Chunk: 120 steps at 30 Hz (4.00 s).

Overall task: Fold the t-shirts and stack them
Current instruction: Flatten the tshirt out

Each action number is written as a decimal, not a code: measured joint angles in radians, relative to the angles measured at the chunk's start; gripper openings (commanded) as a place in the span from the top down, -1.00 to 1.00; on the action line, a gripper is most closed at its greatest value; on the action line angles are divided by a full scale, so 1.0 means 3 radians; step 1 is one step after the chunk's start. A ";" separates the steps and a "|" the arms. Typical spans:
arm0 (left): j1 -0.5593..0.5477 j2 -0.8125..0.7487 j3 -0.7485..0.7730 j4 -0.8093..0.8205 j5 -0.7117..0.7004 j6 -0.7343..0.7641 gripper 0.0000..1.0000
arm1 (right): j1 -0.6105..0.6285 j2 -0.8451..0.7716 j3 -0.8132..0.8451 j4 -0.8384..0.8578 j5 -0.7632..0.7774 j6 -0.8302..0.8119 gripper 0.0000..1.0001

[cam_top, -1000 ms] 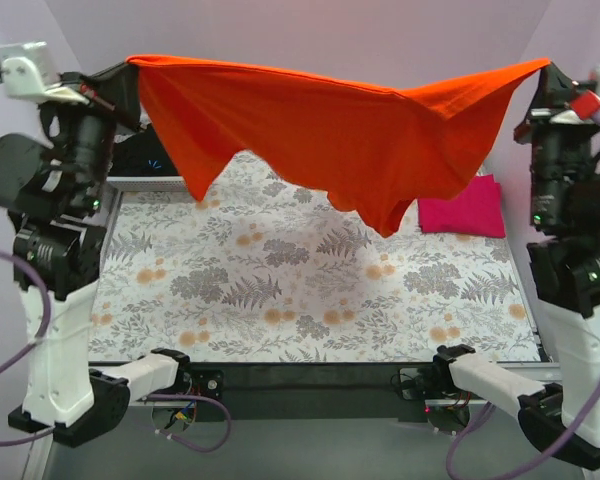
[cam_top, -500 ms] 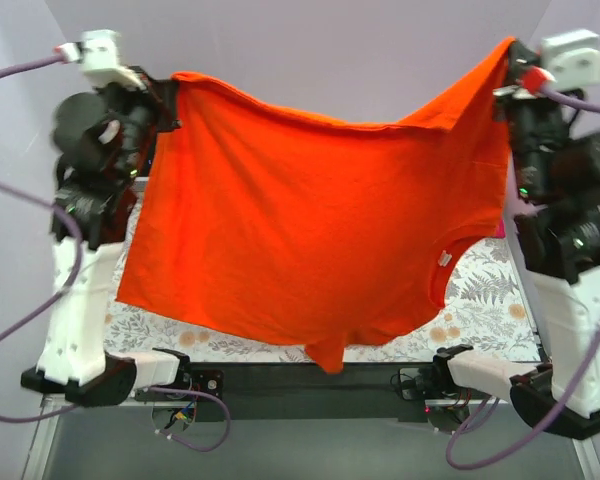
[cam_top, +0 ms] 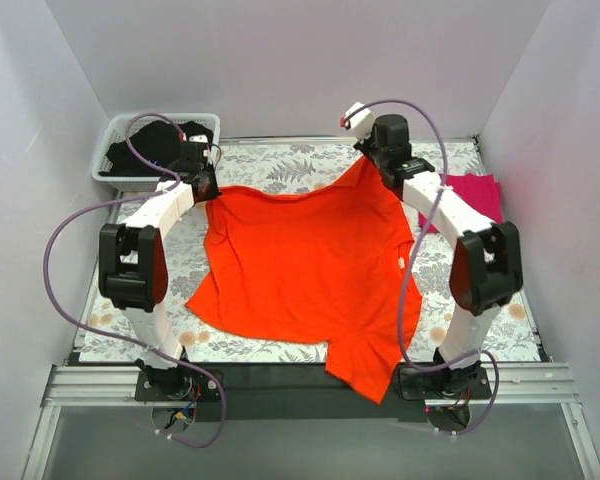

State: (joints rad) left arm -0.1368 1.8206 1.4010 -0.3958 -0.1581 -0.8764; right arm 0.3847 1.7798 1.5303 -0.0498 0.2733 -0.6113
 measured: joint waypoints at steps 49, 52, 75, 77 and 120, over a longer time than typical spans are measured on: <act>-0.0351 -0.1481 -0.1245 0.0254 0.0455 -0.0665 -0.05 | -0.0266 -0.0814 -0.1218 -0.0792 -0.1188 0.2436 -0.17; -0.0340 -0.1525 -0.1734 0.0081 0.0432 -0.0835 0.04 | -0.0219 -0.0886 -0.1666 -0.0881 -0.1511 0.2608 -0.17; 0.0145 -0.1428 -0.2462 0.0131 -0.0017 -0.1713 0.20 | -0.0187 -0.1447 -0.2391 -0.1047 -0.1966 0.2813 -0.19; 0.0191 -0.1436 -0.2461 0.0074 -0.0036 -0.1836 0.25 | -0.0187 -0.1495 -0.2419 -0.1049 -0.1939 0.2824 -0.20; -0.0641 -0.1322 -0.2182 -0.0862 -0.0459 -0.2158 -0.06 | 0.1020 -0.0589 -0.1967 -0.1737 -0.1405 0.2716 -0.07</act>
State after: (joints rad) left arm -0.3290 1.4239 0.7464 -0.6544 -0.2958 -1.5238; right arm 0.6907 1.6032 0.9401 -0.5709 -0.1482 0.2035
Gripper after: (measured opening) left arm 0.548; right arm 0.522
